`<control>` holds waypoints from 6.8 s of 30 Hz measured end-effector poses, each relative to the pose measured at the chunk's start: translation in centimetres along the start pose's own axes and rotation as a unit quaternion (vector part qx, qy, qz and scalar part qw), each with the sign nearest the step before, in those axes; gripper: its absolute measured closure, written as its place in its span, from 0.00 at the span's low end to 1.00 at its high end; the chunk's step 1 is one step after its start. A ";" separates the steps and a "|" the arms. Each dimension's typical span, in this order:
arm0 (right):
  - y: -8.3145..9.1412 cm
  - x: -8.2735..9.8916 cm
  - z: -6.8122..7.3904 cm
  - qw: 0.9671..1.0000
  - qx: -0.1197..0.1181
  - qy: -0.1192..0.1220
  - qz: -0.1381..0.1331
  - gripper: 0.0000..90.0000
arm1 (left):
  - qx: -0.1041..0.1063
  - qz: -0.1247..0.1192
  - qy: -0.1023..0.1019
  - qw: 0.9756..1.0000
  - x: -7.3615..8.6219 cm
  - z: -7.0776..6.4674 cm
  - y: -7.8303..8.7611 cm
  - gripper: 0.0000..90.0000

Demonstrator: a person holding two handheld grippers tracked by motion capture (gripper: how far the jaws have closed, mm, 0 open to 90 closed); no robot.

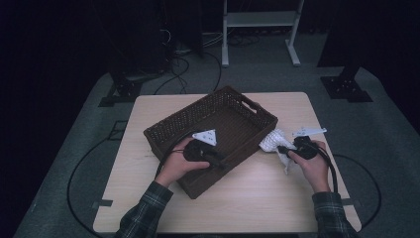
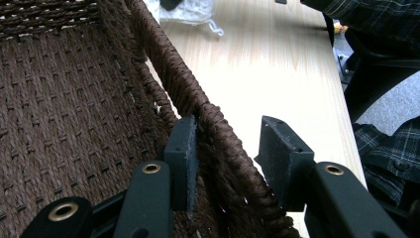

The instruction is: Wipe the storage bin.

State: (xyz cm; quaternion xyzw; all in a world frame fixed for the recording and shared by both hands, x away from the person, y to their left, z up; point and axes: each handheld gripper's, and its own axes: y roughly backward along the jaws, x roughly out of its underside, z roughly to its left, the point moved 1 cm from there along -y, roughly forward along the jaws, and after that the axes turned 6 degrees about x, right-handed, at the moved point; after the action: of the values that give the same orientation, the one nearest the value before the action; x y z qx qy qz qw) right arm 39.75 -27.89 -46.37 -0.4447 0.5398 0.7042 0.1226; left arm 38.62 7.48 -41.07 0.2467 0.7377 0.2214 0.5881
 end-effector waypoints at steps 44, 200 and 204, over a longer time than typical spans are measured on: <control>0.4 -0.3 0.7 1.000 -0.015 0.008 0.001 0.83 | -0.004 0.001 0.000 1.000 0.0 -0.1 0.0 0.65; 2.6 -1.7 5.1 0.995 -0.076 0.063 -0.023 0.83 | -0.003 0.002 0.005 1.000 0.0 0.0 -0.1 0.64; 3.0 -1.9 5.4 0.994 -0.079 0.066 -0.031 0.83 | -0.003 0.002 0.004 1.000 0.0 0.0 -0.1 0.64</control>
State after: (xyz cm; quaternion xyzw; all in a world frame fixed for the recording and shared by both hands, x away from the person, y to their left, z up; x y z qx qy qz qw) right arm 36.23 -23.81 -42.85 -0.5147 0.4751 0.7100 0.0728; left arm 38.58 7.42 -41.08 0.2459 0.7387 0.2259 0.5855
